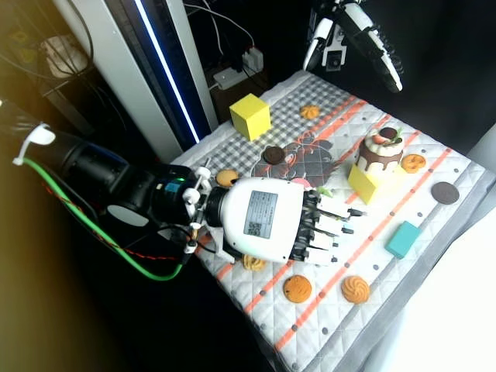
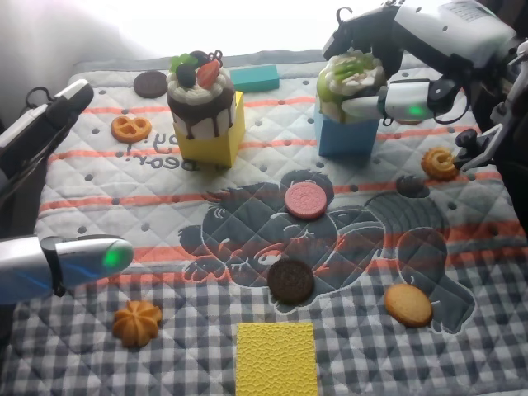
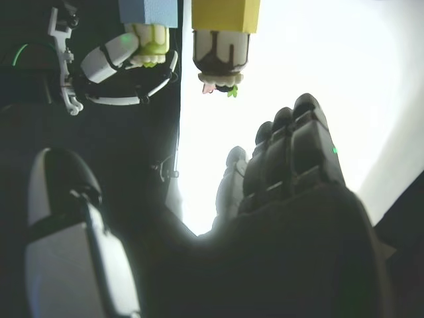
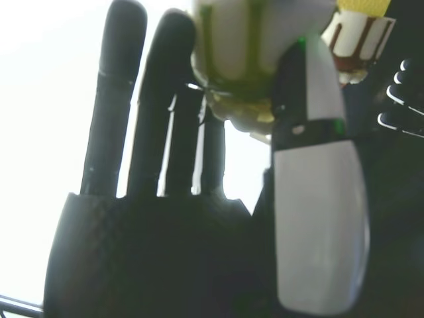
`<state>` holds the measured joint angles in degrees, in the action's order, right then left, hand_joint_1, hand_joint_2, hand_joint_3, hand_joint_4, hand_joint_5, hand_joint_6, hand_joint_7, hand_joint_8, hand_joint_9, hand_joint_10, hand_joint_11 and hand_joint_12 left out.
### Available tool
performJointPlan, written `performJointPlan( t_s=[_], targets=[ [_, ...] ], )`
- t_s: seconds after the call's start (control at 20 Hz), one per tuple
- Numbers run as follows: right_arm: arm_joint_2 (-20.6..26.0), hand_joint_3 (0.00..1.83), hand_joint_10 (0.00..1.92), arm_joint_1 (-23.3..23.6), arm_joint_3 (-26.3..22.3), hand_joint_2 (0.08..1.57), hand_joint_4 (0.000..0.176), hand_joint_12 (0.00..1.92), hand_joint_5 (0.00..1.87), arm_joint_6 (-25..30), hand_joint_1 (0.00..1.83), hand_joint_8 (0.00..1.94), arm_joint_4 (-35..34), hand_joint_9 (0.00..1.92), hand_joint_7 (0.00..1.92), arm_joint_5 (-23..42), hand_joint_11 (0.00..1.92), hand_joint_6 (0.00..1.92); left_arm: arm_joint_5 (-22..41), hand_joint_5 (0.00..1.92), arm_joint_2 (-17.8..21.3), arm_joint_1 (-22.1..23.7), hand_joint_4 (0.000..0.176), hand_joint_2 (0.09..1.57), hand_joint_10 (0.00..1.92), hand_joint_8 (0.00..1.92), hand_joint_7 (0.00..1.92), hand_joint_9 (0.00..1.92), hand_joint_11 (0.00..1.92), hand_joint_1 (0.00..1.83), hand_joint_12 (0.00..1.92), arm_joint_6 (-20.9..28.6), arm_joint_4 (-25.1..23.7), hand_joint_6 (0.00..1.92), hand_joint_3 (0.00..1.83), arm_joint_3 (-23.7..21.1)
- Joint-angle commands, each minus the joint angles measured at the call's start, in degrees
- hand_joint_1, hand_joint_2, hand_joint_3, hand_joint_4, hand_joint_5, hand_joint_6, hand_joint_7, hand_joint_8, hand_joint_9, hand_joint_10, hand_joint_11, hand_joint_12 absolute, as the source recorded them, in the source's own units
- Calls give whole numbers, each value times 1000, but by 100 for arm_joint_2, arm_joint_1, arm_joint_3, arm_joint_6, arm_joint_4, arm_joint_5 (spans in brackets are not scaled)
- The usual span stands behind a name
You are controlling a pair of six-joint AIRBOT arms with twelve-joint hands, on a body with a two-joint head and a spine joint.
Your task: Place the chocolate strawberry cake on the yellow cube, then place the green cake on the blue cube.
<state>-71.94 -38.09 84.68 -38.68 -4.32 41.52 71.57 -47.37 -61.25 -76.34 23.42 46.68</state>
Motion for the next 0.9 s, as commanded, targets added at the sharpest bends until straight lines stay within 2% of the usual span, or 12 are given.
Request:
performJointPlan(
  t_s=[0.0, 0.15, 0.2, 0.25, 0.3, 0.35, 0.4, 0.45, 0.5, 0.55, 0.6, 0.85],
  targets=[
    [-17, 0, 1135, 54, 37, 1117, 0, 1044, 963, -51, 1365, 988, -38, 976, 868, 474, 878, 1047, 733, 0, -5, 38, 176, 799, 0, 0, 0, 0, 0, 831, 0, 60, -97, 0, 10, 32],
    [-14, 0, 1213, 54, 8, 1124, 0, 1159, 943, -51, 1355, 1011, -40, 939, 894, 438, 825, 997, 751, 0, -3, 37, 173, 802, 0, 0, 0, 0, 0, 811, 0, 62, -96, 0, 10, 21],
    [-13, 2, 709, 53, -17, 1146, 0, 1174, 963, -51, 1233, 1140, -49, 879, 851, 438, 796, 1026, 755, 0, -2, 37, 163, 807, 0, 0, 0, 0, 0, 815, 0, 66, -95, 0, 12, 18],
    [-11, 1, 462, 48, -44, 1135, 0, 1192, 938, -51, 1166, 512, -56, 878, 803, 438, 675, 1038, 762, 0, -1, 37, 172, 805, 0, 0, 0, 0, 0, 830, 0, 70, -94, 0, 10, 16],
    [0, 0, 324, 26, -65, 1134, 0, 1217, 933, -51, 1151, 204, -61, 908, 867, 438, 606, 1040, 772, 0, -1, 36, 173, 802, 0, 0, 0, 0, 0, 829, 0, 81, -93, 0, 8, 15],
    [31, 0, 255, -16, -82, 1088, 0, 1272, 819, -51, 1130, 86, -83, 897, 868, 438, 508, 431, 782, 0, 0, 33, 168, 804, 0, 0, 0, 0, 0, 827, 0, 98, -90, 0, 9, 14],
    [49, 0, 210, -39, -88, 1080, 0, 1317, 805, -51, 1102, 32, -96, 864, 842, 438, 416, 160, 789, 0, 3, 31, 172, 805, 0, 0, 0, 0, 0, 821, 0, 104, -90, 0, 9, 11],
    [60, 0, 183, -51, -91, 1081, 2, 1332, 800, -51, 1068, 10, -100, 845, 823, 438, 359, 55, 795, 0, 11, 27, 169, 804, 0, 0, 0, 0, 0, 815, 0, 109, -90, 0, 8, 7],
    [83, 0, 160, -68, -105, 1071, 30, 1284, 793, -51, 1041, 2, -110, 837, 810, 439, 362, 19, 803, 0, 17, 25, 170, 808, 0, 0, 0, 0, 0, 812, 0, 118, -90, 0, 9, 4],
    [97, 0, 153, -77, -114, 1063, 40, 1276, 796, -51, 1038, 2, -111, 829, 811, 439, 365, 12, 808, 0, 17, 25, 170, 805, 0, 0, 0, 0, 0, 809, 0, 127, -90, 0, 7, 4],
    [110, 0, 135, -85, -122, 1075, 78, 1324, 778, -51, 995, 0, -112, 793, 792, 439, 263, 3, 813, 0, 14, 24, 167, 803, 0, 0, 0, 0, 0, 805, 0, 132, -89, 0, 6, 4],
    [169, 0, 135, -107, -178, 1080, 58, 1275, 750, -51, 976, 4, -113, 818, 777, 443, 379, 8, 829, 0, 12, 23, 163, 802, 0, 0, 0, 0, 0, 810, 0, 146, -81, 0, 4, 1]
  ],
)
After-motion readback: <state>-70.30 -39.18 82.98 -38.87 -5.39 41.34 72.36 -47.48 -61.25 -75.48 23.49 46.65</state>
